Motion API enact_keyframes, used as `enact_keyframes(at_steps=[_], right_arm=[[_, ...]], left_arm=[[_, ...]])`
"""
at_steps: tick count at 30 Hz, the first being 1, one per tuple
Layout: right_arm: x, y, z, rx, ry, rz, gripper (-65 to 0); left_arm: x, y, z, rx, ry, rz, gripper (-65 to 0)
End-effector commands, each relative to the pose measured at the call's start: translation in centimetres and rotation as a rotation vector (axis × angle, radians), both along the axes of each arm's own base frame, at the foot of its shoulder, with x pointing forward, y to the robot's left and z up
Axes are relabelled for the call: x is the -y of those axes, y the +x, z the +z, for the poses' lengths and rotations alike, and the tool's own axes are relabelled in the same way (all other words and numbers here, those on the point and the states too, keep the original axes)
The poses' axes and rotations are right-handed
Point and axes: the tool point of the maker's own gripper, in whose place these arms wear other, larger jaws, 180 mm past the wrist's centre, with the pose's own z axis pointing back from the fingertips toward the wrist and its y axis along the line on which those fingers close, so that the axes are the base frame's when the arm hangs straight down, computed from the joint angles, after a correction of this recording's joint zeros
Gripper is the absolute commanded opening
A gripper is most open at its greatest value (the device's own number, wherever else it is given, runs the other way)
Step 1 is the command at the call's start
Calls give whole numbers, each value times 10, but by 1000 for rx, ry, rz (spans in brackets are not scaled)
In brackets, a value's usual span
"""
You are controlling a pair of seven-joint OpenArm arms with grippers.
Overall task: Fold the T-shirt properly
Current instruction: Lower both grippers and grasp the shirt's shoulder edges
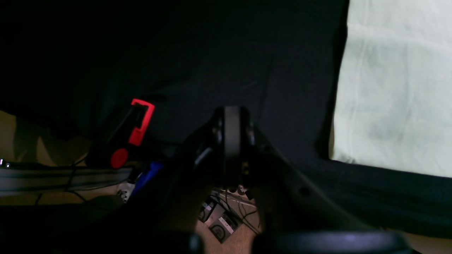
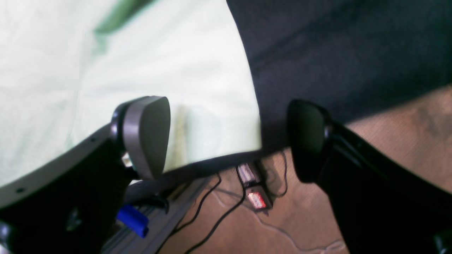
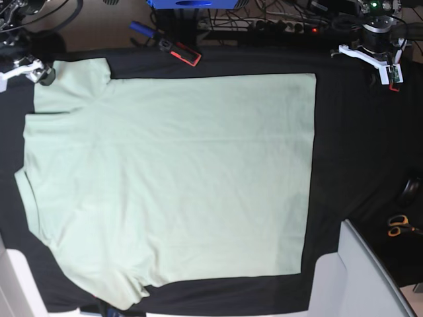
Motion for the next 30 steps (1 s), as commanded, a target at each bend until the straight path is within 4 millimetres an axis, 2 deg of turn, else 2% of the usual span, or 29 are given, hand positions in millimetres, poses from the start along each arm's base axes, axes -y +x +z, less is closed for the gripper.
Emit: enact_keyframes(at_steps=[1,4,10,16,26,28,30], right_arm=[[6,-1,2,7,-9,0,-157],[1,-6,-8,-9,26,-9,-157],[-9,-1,-10,-17,37,37,-164],[-21,5,-12,-17,49,74,-302],[-27,0,-15,-54,72,94,-306],[-28,-1,-16,-56,76,93,-344],[-28,-1,-17,-58,79,93,-445]], left_arm=[[-2,2,8,21,18,-9,-650],[-2,2,8,21,18,-9,-650],[-2,3,8,23,18,-9,-650],[-2,3,8,23,16,-9,-650],[-2,3,8,24,15,-7,-650],[-2,8,9,36,14,-6,-650],[-3,7,6,30,11,0,-650]])
